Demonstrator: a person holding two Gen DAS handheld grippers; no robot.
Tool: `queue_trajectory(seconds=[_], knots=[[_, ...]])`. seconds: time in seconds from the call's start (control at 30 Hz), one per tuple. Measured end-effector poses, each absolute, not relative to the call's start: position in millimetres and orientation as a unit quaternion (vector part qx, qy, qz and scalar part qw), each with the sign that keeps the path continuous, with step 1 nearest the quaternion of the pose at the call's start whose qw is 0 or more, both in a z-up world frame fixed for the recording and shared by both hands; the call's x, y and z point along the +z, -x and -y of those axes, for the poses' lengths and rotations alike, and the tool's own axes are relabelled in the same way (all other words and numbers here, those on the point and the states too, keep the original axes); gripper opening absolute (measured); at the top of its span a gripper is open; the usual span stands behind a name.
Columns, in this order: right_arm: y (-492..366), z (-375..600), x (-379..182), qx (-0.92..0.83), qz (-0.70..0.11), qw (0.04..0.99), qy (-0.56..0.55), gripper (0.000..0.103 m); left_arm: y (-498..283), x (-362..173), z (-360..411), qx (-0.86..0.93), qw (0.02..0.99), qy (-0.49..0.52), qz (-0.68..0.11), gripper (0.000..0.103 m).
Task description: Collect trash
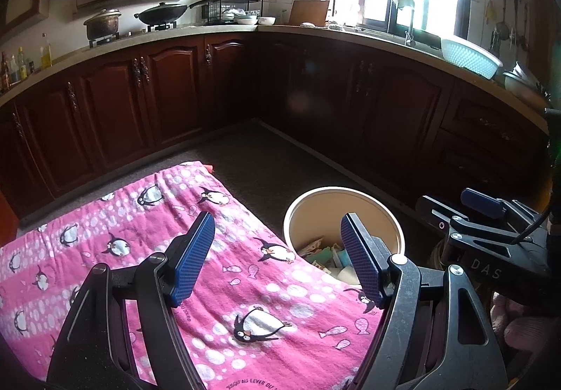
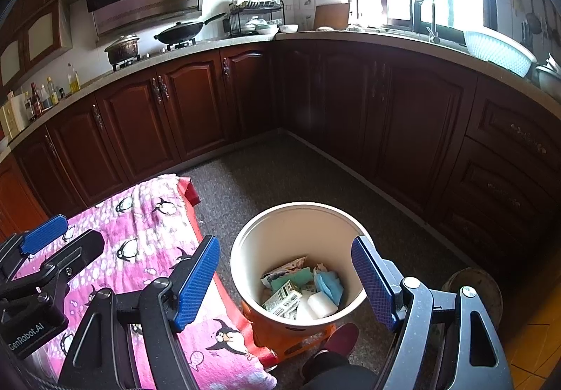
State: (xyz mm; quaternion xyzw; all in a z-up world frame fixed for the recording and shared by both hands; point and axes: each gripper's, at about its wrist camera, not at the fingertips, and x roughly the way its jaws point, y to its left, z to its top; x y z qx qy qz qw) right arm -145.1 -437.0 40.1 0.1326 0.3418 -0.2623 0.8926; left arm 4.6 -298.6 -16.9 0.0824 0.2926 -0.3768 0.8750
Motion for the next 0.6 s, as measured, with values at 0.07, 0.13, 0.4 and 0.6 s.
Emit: queue_trajectory(seconds=[0.07, 0.13, 0.4, 0.6], knots=[[144.9, 437.3, 40.1, -0.262, -0.342, 0.893, -0.133, 0.075, -4.7, -16.9, 298.7, -0.379, 0.874, -0.080, -0.293, 0.074], [144.9, 437.3, 40.2, -0.262, -0.342, 0.893, -0.133, 0.075, -5.0, -16.9, 298.9, -0.379, 0.874, -0.080, -0.292, 0.074], [145.7, 441.0, 37.9, -0.264, -0.340, 0.892, -0.138, 0.075, -1.7, -15.0, 302.3, -0.372, 0.878, -0.096, -0.285, 0.074], [145.4, 441.1, 38.0, -0.263, -0.341, 0.892, -0.137, 0.075, 3.8, -14.1, 306.7, -0.356, 0.883, -0.117, -0.282, 0.074]])
